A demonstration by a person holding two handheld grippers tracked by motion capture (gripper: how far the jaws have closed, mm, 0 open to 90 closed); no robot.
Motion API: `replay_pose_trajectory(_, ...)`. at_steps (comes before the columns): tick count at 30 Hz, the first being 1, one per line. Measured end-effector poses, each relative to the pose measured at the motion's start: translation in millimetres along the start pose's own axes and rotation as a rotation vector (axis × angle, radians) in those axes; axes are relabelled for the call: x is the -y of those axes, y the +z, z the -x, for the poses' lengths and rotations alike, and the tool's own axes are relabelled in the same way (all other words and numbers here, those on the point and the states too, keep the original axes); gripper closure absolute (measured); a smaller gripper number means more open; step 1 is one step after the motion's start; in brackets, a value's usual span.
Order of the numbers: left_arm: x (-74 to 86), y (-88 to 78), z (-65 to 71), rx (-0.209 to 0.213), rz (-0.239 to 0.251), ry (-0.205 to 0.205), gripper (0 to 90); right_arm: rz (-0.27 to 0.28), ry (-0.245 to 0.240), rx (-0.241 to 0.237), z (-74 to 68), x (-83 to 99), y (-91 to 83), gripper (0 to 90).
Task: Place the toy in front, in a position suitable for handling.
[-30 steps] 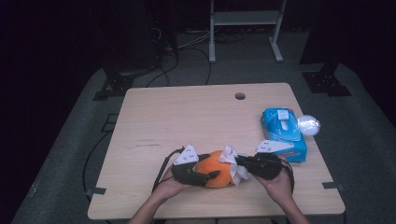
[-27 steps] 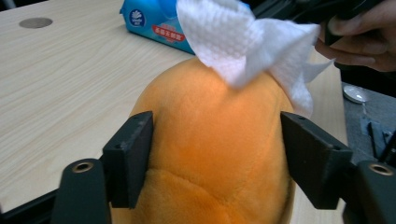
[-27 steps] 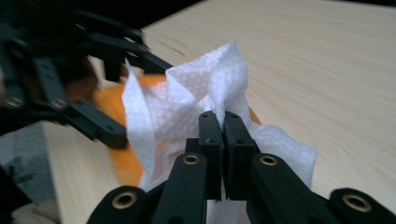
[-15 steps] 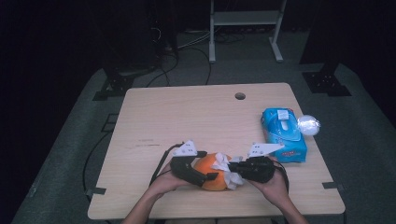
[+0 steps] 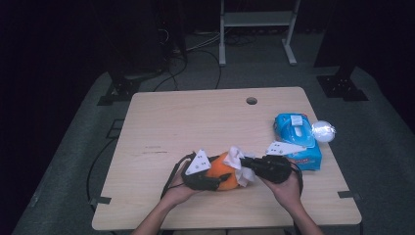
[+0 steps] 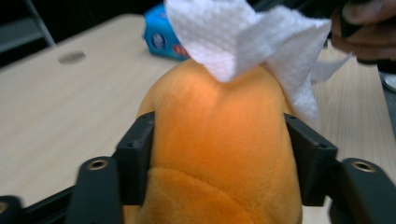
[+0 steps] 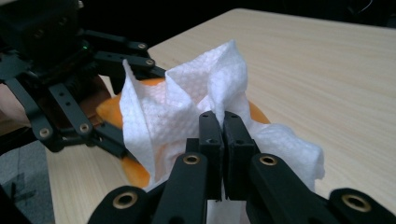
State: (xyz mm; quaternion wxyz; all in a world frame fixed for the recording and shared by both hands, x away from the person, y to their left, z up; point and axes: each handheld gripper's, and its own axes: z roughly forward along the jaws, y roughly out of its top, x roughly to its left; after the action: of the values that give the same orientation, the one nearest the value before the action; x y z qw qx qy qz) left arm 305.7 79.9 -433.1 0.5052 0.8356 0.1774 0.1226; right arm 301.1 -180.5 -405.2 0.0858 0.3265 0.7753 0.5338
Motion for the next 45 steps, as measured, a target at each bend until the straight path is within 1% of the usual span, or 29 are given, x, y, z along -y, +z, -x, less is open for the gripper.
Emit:
replay_pose_trajectory(1,-0.6,-0.2,-0.3,0.012,0.005,-0.015,22.6,-0.027,-0.016,0.001,-0.5,4.1,5.4,87.0)
replay_pose_trajectory(2,-3.7,-1.6,-1.8,0.029,-0.008,-0.039,18.7,-0.042,-0.025,-0.001,-1.1,6.4,8.0,87.1)
replay_pose_trajectory(3,-6.9,-3.9,-3.5,0.051,-0.013,-0.067,12.5,-0.059,-0.027,-0.012,-2.0,8.8,10.4,87.1)
replay_pose_trajectory(4,-8.8,-6.9,-5.5,0.053,-0.006,-0.082,9.6,-0.071,-0.029,-0.03,-2.8,9.7,11.3,87.1)
replay_pose_trajectory(5,-9.1,-9.3,-7.6,0.047,0.003,-0.091,9.7,-0.072,-0.034,-0.044,-4.6,9.6,11.0,87.0)
replay_pose_trajectory(6,-8.2,-10.0,-9.9,0.055,-0.008,-0.106,9.7,-0.073,-0.044,-0.057,-6.6,8.8,10.5,87.0)
replay_pose_trajectory(7,-5.8,-9.4,-11.6,0.067,-0.018,-0.126,11.5,-0.075,-0.049,-0.058,-8.7,8.3,10.2,87.0)
replay_pose_trajectory(9,-0.6,-9.5,-13.5,0.084,-0.016,-0.154,17.5,-0.079,-0.058,-0.052,-9.7,9.2,9.6,87.0)
replay_pose_trajectory(12,0.3,-10.2,-10.6,0.093,-0.038,-0.143,20.7,-0.084,-0.039,-0.03,-5.0,13.6,5.3,87.1)
replay_pose_trajectory(13,0.2,-10.9,-9.8,0.095,-0.043,-0.141,20.7,-0.085,-0.033,0.005,-1.8,16.9,2.2,87.1)
replay_pose_trajectory(14,0.4,-11.7,-9.3,0.1,-0.048,-0.135,20.6,-0.095,-0.018,0.023,2.0,19.4,0.2,87.0)
replay_pose_trajectory(16,0.5,-12.8,-8.4,0.111,-0.05,-0.131,19.7,-0.097,0.028,0.031,8.3,23.5,-2.6,87.0)
replay_pose_trajectory(17,-0.5,-13.5,-8.7,0.112,-0.051,-0.126,18.3,-0.091,0.031,0.027,8.1,23.9,-2.9,87.0)
replay_pose_trajectory(19,-5.6,-16.4,-11.0,0.106,-0.058,-0.144,11.3,-0.075,0.005,0.011,2.5,21.2,-3.0,87.0)
replay_pose_trajectory(20,-8.4,-18.6,-12.9,0.099,-0.057,-0.165,9.2,-0.068,-0.013,-0.001,-0.5,19.8,-2.5,87.0)
replay_pose_trajectory(22,-11.6,-22.4,-17.3,0.093,-0.036,-0.208,8.5,-0.078,-0.04,-0.022,-4.4,19.1,0.2,86.9)
replay_pose_trajectory(25,-10.3,-23.0,-20.4,0.081,-0.051,-0.203,8.2,-0.099,-0.059,-0.028,-5.5,21.0,4.3,86.9)
replay_pose_trajectory(27,-3.8,-17.9,-21.9,0.111,-0.08,-0.221,7.3,-0.094,-0.046,-0.027,-2.6,20.8,4.4,86.8)
replay_pose_trajectory(30,0.8,-14.7,-19.6,0.135,-0.085,-0.192,8.6,-0.087,-0.021,-0.03,-0.3,20.6,4.4,86.8)
replay_pose_trajectory(31,0.4,-14.6,-17.4,0.13,-0.092,-0.167,14.4,-0.085,-0.02,-0.03,-1.4,20.4,4.4,86.8)
replay_pose_trajectory(32,-0.1,-14.6,-14.1,0.117,-0.092,-0.132,23.5,-0.079,-0.022,-0.034,-2.5,19.6,4.7,86.8)
replay_pose_trajectory(34,-2.7,-14.5,-6.2,0.069,-0.07,-0.061,36.0,-0.067,-0.021,-0.036,-4.9,17.1,5.2,86.8)
replay_pose_trajectory(35,-5.4,-14.5,-2.6,0.051,-0.056,-0.039,40.1,-0.059,-0.021,-0.035,-5.5,15.7,5.1,86.8)
replay_pose_trajectory(37,-11.7,-15.8,2.3,0.019,-0.019,-0.001,42.4,-0.037,-0.02,-0.025,-5.9,13.6,3.1,86.9)
replay_pose_trajectory(39,-14.5,-14.9,4.6,-0.021,0.026,0.02,42.6,0.003,-0.014,-0.011,-5.4,11.7,-1.6,86.9)
replay_pose_trajectory(41,-12.7,-11.5,4.6,-0.066,0.043,0.027,41.6,0.041,-0.001,-0.008,-3.3,9.8,-4.8,86.9)
replay_pose_trajectory(42,-9.3,-7.4,4.8,-0.09,0.039,0.025,41.0,0.044,0.006,-0.015,-3.0,9.2,-5.2,86.9)
replay_pose_trajectory(44,-3.7,-1.8,4.8,-0.09,0.009,0.017,38.1,0.029,-0.006,-0.016,-4.6,9.5,-2.1,86.8)
replay_pose_trajectory(45,-1.9,-1.7,4.3,-0.077,0.02,-0.015,36.2,0.009,-0.014,-0.011,-5.7,11.1,1.0,86.8)
